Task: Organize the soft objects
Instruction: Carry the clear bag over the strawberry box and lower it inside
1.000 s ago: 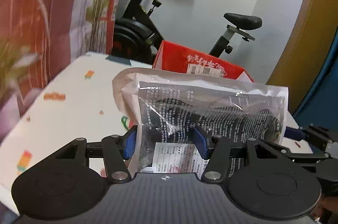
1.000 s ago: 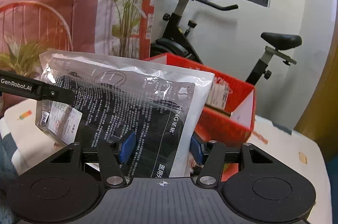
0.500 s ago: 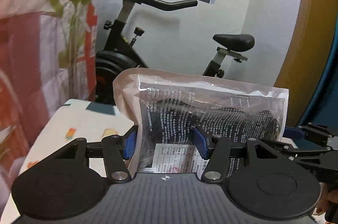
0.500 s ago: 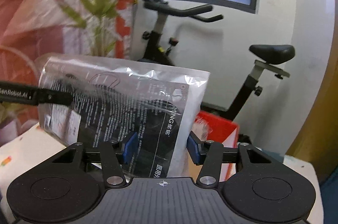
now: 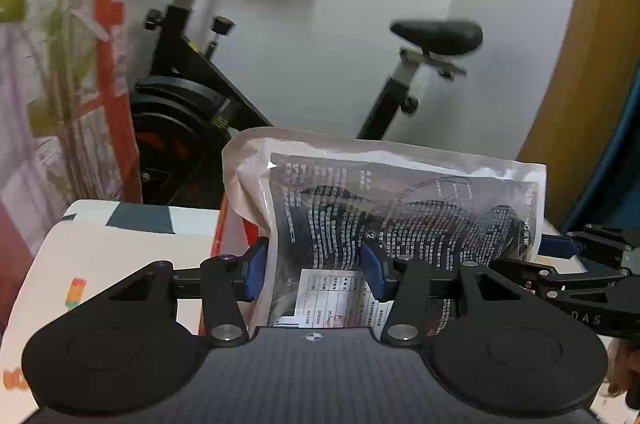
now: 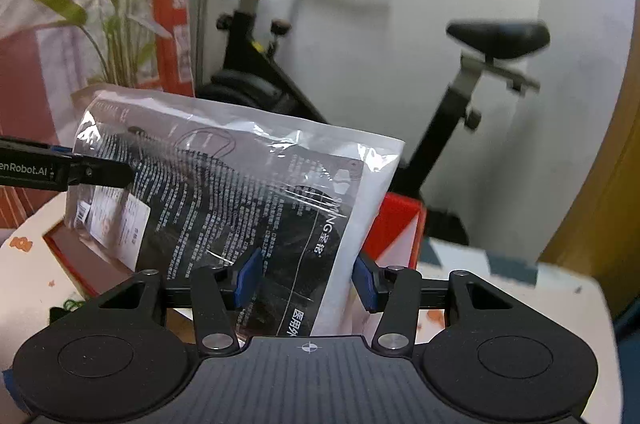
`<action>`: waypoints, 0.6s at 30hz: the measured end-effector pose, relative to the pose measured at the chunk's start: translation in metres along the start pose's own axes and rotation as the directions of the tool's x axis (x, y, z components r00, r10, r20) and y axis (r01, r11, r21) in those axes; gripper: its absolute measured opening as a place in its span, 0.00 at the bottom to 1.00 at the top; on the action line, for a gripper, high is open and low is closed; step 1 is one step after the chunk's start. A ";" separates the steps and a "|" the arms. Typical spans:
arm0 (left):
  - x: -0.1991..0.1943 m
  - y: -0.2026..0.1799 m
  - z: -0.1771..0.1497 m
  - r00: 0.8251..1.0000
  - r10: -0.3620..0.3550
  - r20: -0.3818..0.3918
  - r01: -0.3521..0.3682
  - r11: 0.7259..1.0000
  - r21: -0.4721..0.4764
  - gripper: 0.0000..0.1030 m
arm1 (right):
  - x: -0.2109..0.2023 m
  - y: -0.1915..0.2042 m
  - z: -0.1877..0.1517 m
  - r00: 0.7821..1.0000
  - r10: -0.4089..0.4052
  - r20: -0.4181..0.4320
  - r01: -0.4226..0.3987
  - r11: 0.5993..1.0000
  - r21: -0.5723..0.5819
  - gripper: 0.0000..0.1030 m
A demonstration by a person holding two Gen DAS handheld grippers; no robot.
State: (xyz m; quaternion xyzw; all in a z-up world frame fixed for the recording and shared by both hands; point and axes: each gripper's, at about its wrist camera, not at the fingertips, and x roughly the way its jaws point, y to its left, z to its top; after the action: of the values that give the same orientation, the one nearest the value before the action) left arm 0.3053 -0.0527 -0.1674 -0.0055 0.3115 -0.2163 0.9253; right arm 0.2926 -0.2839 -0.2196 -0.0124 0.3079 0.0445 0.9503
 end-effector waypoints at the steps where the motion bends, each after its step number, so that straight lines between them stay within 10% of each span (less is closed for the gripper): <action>1: 0.006 0.000 0.001 1.000 -0.006 -0.016 0.007 1.000 0.015 0.50 | 0.004 -0.002 -0.003 1.000 -0.003 -0.014 0.003 1.000 0.008 0.45; 18: 0.053 0.014 -0.014 0.973 0.019 -0.231 -0.002 0.997 0.077 0.51 | 0.055 0.001 -0.009 0.972 -0.004 -0.235 0.016 0.999 0.047 0.45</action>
State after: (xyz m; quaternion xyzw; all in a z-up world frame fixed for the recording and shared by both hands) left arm 0.3405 -0.0601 -0.2111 0.0568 0.4088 -0.2222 0.8833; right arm 0.3312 -0.2795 -0.2594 0.0040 0.4191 0.0303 0.9074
